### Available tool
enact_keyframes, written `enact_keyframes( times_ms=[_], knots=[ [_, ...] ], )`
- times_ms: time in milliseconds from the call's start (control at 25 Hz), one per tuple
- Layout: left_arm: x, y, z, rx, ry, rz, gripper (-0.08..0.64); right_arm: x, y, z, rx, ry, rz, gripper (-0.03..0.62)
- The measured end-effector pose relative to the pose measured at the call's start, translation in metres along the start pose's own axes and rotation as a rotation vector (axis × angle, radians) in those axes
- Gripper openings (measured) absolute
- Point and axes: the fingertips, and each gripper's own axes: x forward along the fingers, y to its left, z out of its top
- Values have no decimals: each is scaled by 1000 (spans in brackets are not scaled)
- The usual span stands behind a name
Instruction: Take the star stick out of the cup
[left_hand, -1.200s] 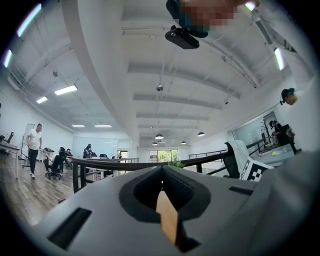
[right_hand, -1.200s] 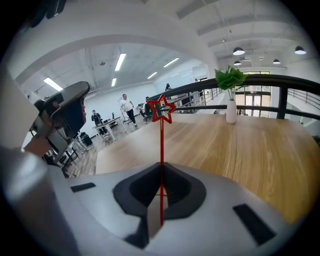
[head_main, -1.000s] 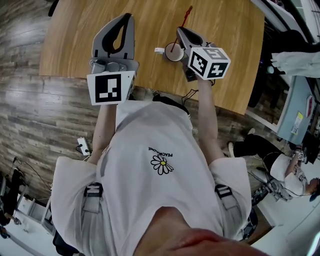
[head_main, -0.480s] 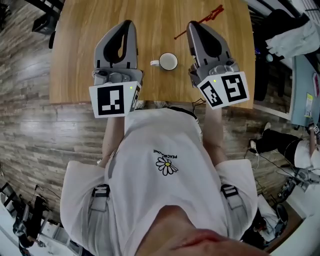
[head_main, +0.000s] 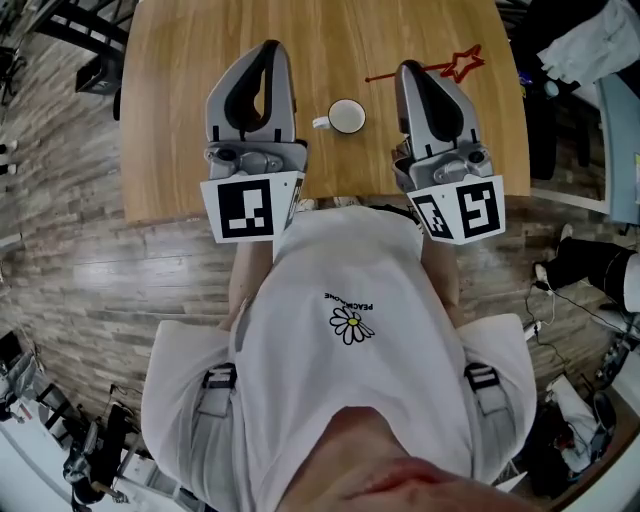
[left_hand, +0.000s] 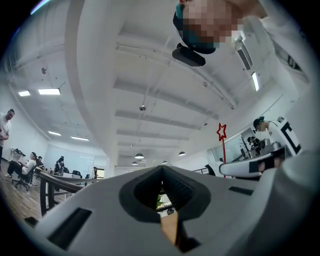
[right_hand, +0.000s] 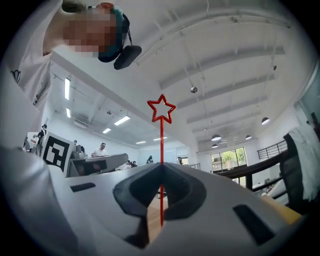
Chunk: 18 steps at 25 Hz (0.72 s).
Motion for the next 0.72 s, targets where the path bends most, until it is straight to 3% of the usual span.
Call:
enact_keyframes(
  times_ms=[720],
  knots=[
    [7, -1, -3, -2, 12, -1, 17, -3, -6, 7, -10, -17, -15, 9]
  ],
)
